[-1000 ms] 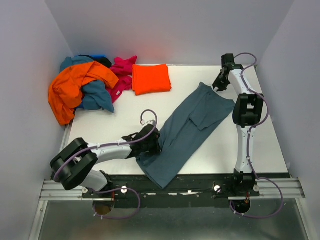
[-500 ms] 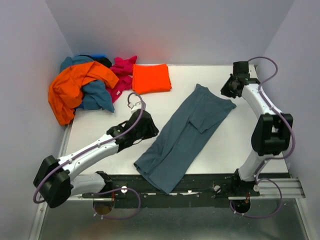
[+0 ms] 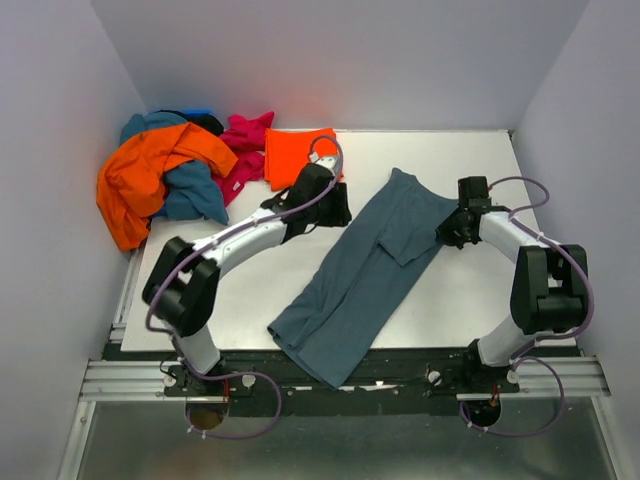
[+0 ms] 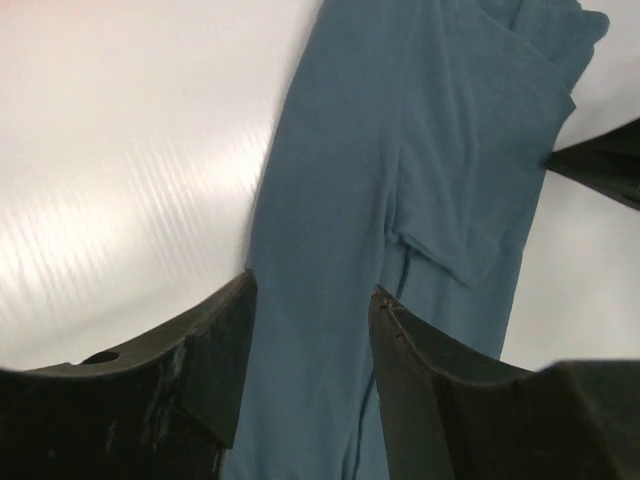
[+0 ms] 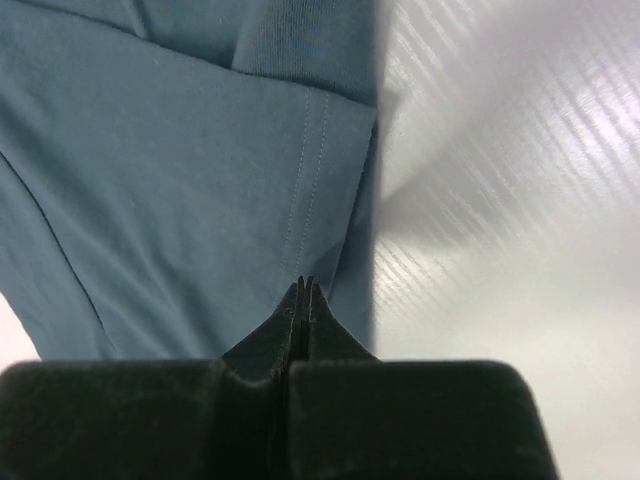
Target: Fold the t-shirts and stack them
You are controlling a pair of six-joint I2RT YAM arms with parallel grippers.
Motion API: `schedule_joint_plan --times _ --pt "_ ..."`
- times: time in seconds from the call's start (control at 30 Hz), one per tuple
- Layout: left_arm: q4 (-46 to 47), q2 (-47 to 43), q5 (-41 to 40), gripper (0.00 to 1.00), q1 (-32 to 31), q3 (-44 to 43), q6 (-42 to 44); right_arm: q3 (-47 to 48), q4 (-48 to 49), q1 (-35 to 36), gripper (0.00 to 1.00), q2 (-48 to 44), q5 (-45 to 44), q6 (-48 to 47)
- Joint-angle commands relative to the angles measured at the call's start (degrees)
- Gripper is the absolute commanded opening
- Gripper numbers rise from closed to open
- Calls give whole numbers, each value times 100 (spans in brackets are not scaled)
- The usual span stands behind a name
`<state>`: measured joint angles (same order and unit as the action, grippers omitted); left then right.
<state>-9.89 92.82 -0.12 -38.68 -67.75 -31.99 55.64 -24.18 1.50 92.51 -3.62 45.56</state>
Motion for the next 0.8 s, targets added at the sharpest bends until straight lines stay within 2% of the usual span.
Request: schedule_joint_plan --times 0.0,0.23,0.47,0.77 --pt "-47 1149 864 59 290 -1037 491 -228 502 0 1 100 230 427" --pt "-741 2748 1198 64 352 -2706 878 -475 652 0 1 22 37 454" --pt "-1059 3848 1637 61 387 -3797 905 -729 775 0 1 -294 1 340" --pt "-1700 5008 1550 59 405 -5309 878 -1151 845 0 1 -1129 89 85"
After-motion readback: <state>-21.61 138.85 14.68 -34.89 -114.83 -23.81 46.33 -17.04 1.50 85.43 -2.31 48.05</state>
